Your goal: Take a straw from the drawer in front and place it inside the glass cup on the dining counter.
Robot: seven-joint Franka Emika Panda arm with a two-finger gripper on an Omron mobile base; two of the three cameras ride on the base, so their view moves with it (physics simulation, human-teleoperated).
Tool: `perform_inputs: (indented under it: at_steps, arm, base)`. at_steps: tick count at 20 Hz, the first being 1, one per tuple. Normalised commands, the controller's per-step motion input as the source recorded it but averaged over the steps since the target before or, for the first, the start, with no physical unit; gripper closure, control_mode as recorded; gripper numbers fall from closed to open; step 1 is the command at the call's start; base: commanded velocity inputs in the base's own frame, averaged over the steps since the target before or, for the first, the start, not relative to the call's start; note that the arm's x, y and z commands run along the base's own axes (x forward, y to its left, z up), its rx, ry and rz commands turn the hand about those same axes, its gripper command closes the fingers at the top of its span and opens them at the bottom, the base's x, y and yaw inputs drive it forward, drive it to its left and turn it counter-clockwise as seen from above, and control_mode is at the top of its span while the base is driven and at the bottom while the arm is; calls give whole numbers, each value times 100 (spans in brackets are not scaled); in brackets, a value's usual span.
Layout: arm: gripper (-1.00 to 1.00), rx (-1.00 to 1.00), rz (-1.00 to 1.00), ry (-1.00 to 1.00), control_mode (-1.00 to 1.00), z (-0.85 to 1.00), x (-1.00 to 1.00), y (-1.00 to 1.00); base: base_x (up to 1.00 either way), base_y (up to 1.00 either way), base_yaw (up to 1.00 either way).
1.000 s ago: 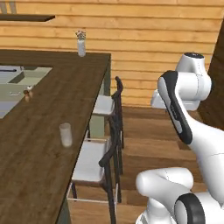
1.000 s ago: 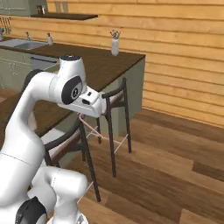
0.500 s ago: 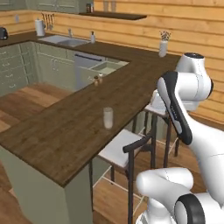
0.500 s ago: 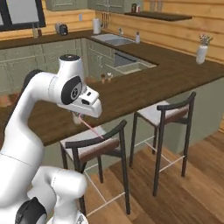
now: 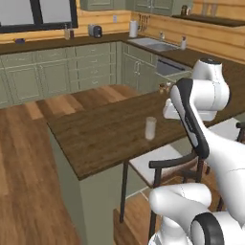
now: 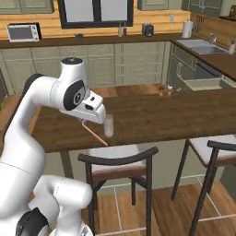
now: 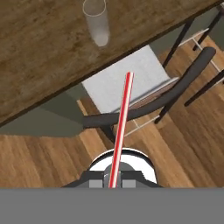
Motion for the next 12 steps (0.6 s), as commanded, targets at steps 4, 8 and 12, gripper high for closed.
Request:
perform_inputs:
  at_steps: [4,8,12]
  arm:
    - [100,0,0,0,100,0,0,0]
    - [100,0,0,0,100,0,0,0]
    - [100,0,0,0,100,0,0,0]
  base:
    - [13,-82,59]
    - [26,-77,45]
    - [46,-66,27]
